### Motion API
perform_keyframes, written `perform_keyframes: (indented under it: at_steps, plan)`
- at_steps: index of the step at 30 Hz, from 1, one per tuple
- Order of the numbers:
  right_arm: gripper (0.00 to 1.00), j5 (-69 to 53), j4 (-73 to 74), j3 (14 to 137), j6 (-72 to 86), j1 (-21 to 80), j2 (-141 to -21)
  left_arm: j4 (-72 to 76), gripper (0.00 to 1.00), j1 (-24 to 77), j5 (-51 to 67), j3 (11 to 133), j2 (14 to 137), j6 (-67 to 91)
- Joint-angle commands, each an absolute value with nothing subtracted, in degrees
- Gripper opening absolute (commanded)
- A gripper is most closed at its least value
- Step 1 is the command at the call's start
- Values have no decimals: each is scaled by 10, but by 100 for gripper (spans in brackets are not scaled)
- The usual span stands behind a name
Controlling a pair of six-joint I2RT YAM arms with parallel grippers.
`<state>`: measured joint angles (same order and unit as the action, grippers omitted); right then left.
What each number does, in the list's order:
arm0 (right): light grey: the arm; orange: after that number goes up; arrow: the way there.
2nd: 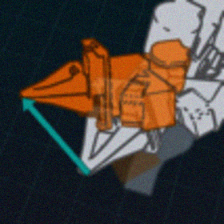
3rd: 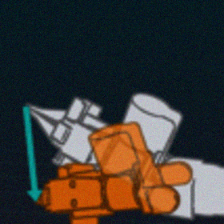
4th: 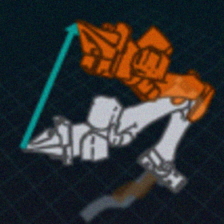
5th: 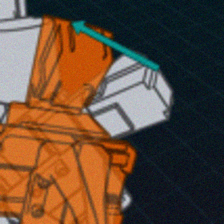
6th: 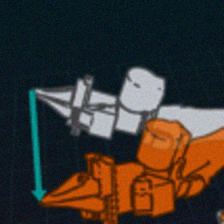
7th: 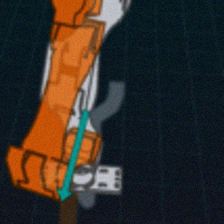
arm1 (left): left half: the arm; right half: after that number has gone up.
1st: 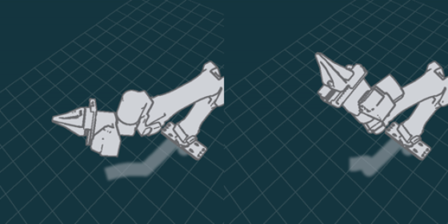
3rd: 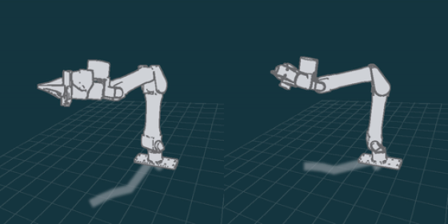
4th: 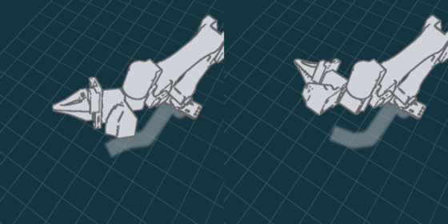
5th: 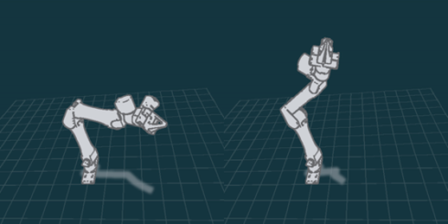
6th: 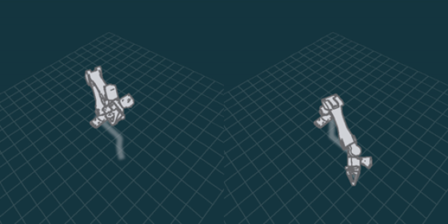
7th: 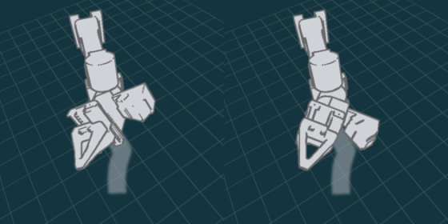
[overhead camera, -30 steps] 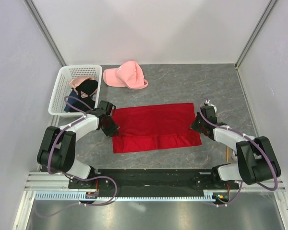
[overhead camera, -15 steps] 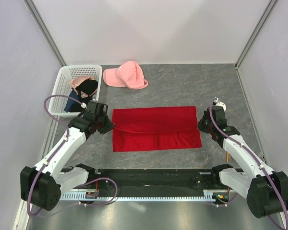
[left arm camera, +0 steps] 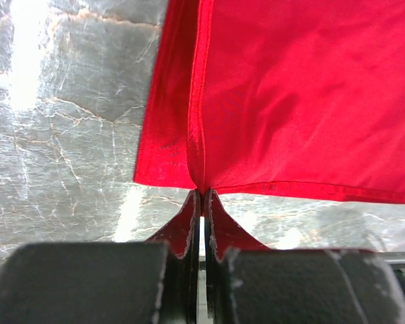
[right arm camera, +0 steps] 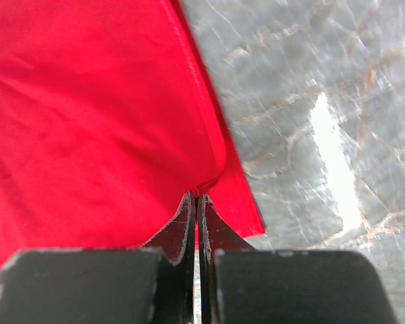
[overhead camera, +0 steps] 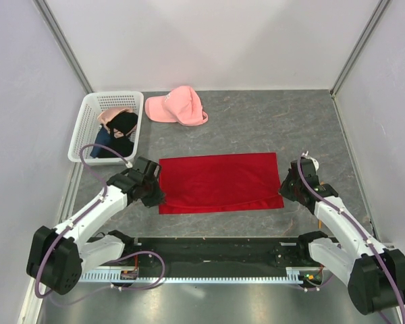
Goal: Fold the napkin into a case and place the utensils inside
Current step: Fold and flatten the napkin at the center of the board.
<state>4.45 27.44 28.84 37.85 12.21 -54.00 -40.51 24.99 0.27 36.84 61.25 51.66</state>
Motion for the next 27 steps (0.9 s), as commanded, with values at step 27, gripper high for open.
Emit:
perform_keyframes:
  at_steps: [27]
  plan:
    - [0, 104, 361, 282, 462, 120, -511, -435, 2, 284, -5, 329, 572, 578]
